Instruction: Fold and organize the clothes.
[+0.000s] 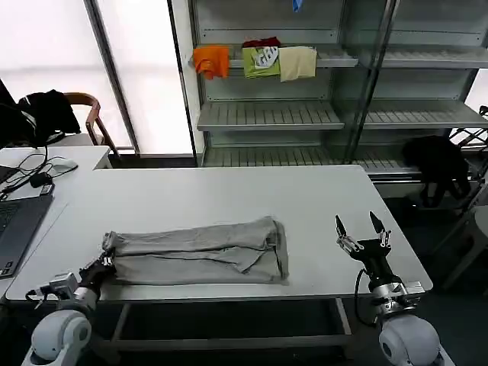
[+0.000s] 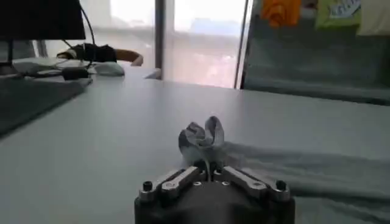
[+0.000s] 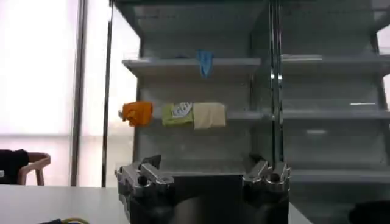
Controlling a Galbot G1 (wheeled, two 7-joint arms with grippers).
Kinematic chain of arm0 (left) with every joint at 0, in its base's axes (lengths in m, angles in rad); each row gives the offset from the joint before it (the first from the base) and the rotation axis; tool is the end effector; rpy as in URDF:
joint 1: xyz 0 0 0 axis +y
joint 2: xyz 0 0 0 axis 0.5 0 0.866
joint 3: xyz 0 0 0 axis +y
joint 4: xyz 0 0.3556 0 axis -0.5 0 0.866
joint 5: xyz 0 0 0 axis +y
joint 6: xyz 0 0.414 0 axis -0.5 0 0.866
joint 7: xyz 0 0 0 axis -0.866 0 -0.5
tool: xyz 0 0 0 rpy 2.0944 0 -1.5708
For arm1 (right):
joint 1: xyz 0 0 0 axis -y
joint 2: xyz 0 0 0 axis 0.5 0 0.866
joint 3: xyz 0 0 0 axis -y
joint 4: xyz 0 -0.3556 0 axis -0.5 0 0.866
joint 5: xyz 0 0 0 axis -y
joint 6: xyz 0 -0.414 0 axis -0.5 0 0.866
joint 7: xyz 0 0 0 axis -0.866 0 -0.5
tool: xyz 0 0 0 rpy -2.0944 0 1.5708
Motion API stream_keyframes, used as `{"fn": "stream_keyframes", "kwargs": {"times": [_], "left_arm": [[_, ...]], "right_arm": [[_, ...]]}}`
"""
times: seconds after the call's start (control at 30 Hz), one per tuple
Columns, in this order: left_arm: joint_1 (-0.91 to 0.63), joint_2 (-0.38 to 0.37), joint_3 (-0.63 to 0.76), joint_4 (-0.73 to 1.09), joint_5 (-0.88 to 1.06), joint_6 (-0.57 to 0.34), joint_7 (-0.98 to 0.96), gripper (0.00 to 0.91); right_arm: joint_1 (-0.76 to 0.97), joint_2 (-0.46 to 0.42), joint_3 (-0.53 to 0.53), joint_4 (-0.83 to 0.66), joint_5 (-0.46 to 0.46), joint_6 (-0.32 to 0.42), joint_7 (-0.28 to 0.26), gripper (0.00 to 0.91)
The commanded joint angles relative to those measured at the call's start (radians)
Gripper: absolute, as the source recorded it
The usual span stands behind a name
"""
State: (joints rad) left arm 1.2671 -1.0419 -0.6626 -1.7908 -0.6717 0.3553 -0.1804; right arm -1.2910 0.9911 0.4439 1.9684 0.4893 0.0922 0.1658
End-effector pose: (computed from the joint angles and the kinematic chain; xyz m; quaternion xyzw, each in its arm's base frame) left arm 0.3467 0.1822 -0.2832 0.0797 -0.9824 0.0483 0.1617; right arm 0.3258 -0.0816 -0.2666 -0.0561 0.9955 -0.0072 0.0762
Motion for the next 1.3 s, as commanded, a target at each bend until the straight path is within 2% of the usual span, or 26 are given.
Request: {"fn": "stream_keyframes", "kwargs": {"times": [0.03,0.17,0.33,0.5,0.6,0.7,0.8,1.0,1.3], "left_arm": [[-0.019,0.139,-0.165,0.004,-0.089,0.008,-0.005,0.0],[-0.016,0.204,-0.239,0.089,-0.097,0.002,0.012,0.0],[-0.035,0.244,-0.3,0.137,-0.097,0.003,0.026,0.0],[-0.059,0.243,-0.327,0.09,-0.084,0.01,0.027,0.0],[-0.012,0.213,-0.316,-0.034,-0.082,0.01,0.044,0.0],[0.041,0.17,-0.259,-0.141,-0.071,0.009,0.053,0.0],[0.05,0.123,-0.129,-0.222,-0.038,0.002,0.06,0.01],[-0.03,0.064,0.066,-0.249,0.041,-0.005,0.053,0.01],[-0.042,0.013,0.205,-0.267,0.154,-0.006,0.039,0.01]], "right_arm": [[0.005,0.004,-0.004,0.002,0.0,-0.002,0.001,0.907],[0.008,0.005,-0.007,0.001,0.001,-0.002,0.001,0.907],[0.01,0.006,-0.009,-0.001,0.002,0.0,0.001,0.907],[0.012,0.008,-0.012,0.004,0.001,0.0,0.001,0.907],[0.01,0.008,-0.008,0.005,0.001,0.0,0.001,0.907],[0.005,0.006,-0.006,0.003,0.001,0.002,0.001,0.907],[0.003,0.01,-0.005,0.007,0.0,0.002,0.001,0.907],[-0.004,0.015,-0.003,0.009,-0.002,0.002,0.002,0.907],[0.001,0.021,-0.011,0.005,-0.006,0.002,0.002,0.907]]}}
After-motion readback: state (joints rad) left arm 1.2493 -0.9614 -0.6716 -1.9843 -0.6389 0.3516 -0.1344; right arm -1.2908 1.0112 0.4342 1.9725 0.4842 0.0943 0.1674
